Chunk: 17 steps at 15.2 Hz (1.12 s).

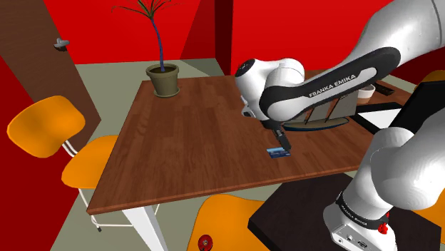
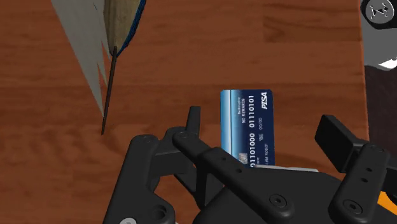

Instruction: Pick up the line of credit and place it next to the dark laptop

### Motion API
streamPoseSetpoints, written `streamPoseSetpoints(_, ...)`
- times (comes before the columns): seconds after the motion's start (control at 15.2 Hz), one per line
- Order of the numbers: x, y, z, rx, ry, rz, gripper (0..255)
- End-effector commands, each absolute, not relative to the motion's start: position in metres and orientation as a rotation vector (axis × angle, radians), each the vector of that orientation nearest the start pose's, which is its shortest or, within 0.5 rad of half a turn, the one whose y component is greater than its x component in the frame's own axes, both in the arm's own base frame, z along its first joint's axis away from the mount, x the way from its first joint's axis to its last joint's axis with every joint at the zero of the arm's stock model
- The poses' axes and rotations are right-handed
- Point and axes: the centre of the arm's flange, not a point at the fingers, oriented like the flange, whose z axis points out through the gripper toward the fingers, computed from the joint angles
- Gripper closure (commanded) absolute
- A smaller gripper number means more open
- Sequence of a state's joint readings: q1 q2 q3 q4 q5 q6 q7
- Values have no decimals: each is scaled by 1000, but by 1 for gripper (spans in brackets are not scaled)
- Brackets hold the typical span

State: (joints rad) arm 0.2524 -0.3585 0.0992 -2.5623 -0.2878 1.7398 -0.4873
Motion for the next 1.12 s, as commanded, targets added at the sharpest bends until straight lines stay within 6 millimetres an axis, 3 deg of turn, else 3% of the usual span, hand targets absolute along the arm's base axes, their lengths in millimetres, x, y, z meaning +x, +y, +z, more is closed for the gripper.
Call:
streamPoseSetpoints(0.0,340,102,346,-2879,-1636,868,0)
streamPoseSetpoints(0.46,330,85,317,-2879,-1636,868,0)
streamPoseSetpoints(0.92,330,85,317,-2879,-1636,869,0)
streamPoseSetpoints(0.99,330,85,317,-2879,-1636,869,255)
streamPoseSetpoints(1.06,330,85,317,-2879,-1636,869,255)
